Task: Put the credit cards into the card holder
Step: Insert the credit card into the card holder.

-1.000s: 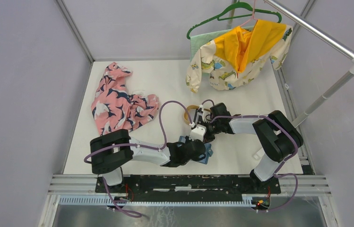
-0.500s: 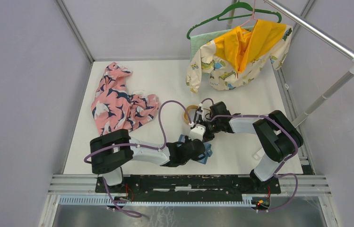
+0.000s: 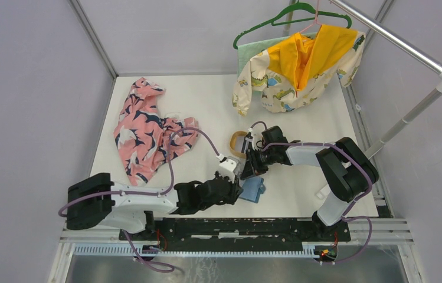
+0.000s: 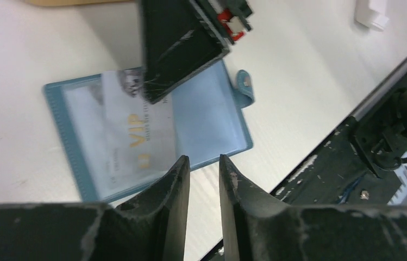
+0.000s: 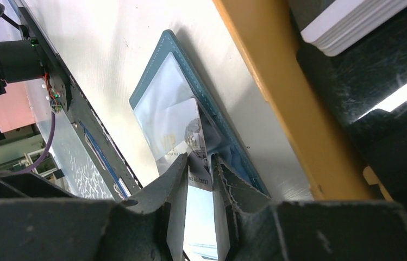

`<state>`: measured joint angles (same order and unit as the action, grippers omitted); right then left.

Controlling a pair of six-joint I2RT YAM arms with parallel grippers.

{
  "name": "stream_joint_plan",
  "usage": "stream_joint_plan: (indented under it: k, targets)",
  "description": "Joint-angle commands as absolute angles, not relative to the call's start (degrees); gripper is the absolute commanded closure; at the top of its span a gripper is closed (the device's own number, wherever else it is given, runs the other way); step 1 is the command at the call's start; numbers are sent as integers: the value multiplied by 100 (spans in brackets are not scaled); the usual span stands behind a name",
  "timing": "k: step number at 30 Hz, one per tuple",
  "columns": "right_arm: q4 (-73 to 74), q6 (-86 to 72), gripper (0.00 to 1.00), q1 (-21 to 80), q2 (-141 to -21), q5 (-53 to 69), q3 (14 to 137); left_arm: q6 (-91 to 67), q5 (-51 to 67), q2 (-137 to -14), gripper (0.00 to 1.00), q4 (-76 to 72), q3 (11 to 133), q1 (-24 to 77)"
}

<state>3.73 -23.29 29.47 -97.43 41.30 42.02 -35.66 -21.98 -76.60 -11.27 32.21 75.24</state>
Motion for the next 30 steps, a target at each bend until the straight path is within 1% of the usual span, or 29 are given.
stream_joint_plan:
  k: [1, 8, 13, 22, 30]
  targets:
    - [360, -2142, 73, 2908, -9826, 3817, 4376, -3737, -2944, -7088, 66, -407, 3050, 7384]
    - [464, -2053, 75, 2916, -9900, 3806, 4454, -4199, -2871, -6545, 63, 304, 2653, 6413]
    - [556, -1983, 77, 2974, -9957, 3766, 4526, -4140, -2526, -6359, 61, 121, 2391, 5994]
    - [776, -1835, 77, 3057, -9949, 3606, 4632, -3926, -1867, -7013, 64, -677, 2380, 5842]
    - [917, -1747, 80, 3124, -10024, 3569, 4697, -3820, -1574, -7487, 71, -982, 2500, 5740]
